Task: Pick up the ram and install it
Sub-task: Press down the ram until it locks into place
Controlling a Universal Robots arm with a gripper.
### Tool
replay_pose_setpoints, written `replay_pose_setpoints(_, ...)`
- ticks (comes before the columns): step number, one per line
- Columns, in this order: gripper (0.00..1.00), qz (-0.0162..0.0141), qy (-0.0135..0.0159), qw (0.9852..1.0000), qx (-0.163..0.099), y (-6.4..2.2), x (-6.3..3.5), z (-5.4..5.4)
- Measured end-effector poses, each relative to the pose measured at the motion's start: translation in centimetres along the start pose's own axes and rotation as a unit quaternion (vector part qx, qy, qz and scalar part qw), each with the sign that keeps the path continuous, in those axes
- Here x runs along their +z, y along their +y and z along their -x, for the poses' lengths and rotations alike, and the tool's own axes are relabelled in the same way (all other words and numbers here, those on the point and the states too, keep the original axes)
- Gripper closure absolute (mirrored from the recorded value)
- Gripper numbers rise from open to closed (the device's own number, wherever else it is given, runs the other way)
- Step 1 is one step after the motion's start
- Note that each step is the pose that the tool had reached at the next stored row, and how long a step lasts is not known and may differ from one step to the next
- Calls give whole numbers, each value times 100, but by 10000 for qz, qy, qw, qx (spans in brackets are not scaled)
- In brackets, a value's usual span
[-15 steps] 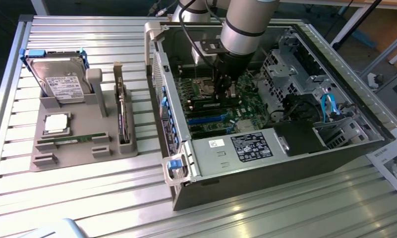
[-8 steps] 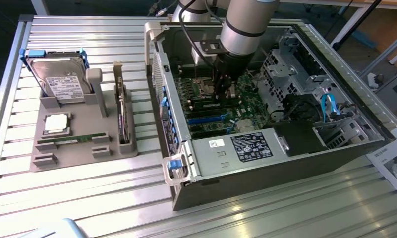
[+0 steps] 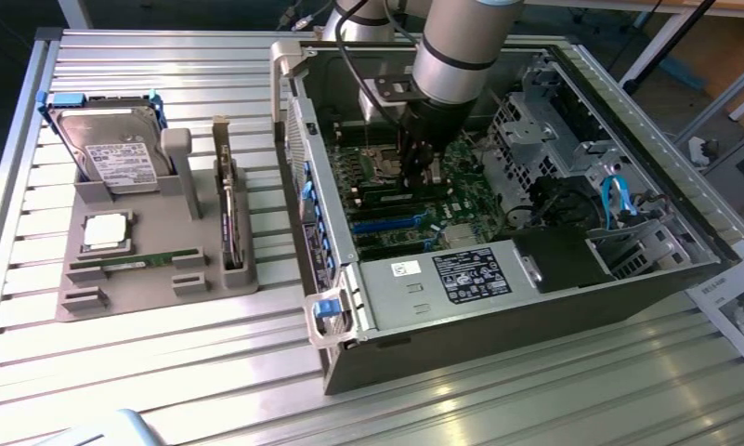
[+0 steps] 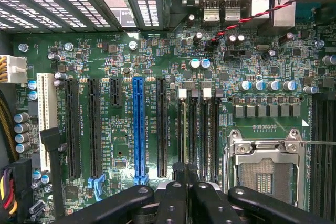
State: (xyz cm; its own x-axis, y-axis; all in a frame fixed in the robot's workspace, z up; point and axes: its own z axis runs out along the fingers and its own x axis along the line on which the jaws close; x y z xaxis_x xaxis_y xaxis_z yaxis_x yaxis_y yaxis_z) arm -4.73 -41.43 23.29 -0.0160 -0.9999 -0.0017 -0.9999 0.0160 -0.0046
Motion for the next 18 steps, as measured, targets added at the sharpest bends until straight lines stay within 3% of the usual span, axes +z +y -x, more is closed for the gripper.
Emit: replay_pose_setpoints(18, 90, 0, -1, 10000, 0, 0, 10, 0)
